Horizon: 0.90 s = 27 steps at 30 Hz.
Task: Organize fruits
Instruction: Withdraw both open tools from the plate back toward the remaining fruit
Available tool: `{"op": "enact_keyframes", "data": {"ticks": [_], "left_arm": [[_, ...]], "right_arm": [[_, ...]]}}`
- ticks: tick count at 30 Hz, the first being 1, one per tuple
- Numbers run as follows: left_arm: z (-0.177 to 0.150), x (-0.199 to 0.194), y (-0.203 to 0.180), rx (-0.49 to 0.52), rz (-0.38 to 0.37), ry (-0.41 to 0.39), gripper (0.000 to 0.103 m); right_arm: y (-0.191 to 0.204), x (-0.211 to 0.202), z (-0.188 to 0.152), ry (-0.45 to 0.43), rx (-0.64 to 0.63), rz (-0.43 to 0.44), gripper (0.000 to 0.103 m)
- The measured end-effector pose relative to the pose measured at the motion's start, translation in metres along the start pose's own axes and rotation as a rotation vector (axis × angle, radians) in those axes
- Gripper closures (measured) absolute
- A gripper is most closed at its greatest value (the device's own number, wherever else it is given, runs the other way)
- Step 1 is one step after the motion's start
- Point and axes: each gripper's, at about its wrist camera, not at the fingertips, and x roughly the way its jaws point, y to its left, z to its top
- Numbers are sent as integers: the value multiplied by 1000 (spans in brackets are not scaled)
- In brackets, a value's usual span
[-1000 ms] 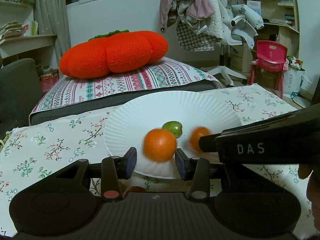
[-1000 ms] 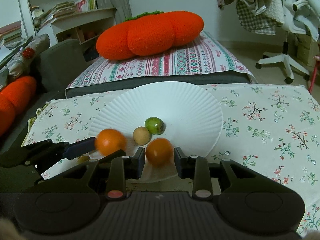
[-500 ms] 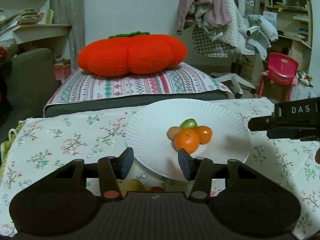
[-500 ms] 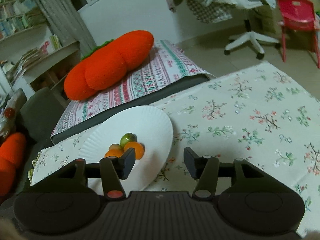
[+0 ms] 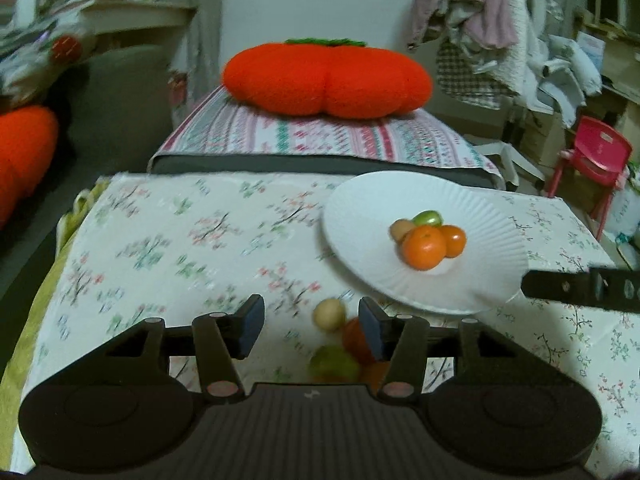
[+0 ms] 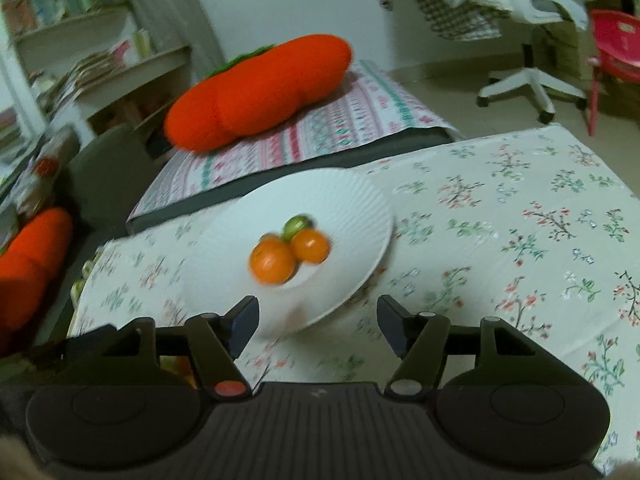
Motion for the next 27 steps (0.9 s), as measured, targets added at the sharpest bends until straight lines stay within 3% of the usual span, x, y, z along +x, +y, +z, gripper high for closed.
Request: {"op": "enact_keyframes", "data": {"ticks": [10, 15, 21, 27], "left_arm": [[-25, -25, 28, -113, -19, 61, 67], [-34, -30, 36, -173, -46, 90, 66], [-35, -30, 28, -148, -59, 80, 63], [-36, -23, 18, -109, -70, 78, 58]], "right_arm": [[26, -22, -30, 57, -64, 57, 36], [36, -25, -44, 107, -139, 139, 36], [62, -21, -58, 140, -315, 164, 41], [67, -17, -64, 155, -355, 154, 42]]}}
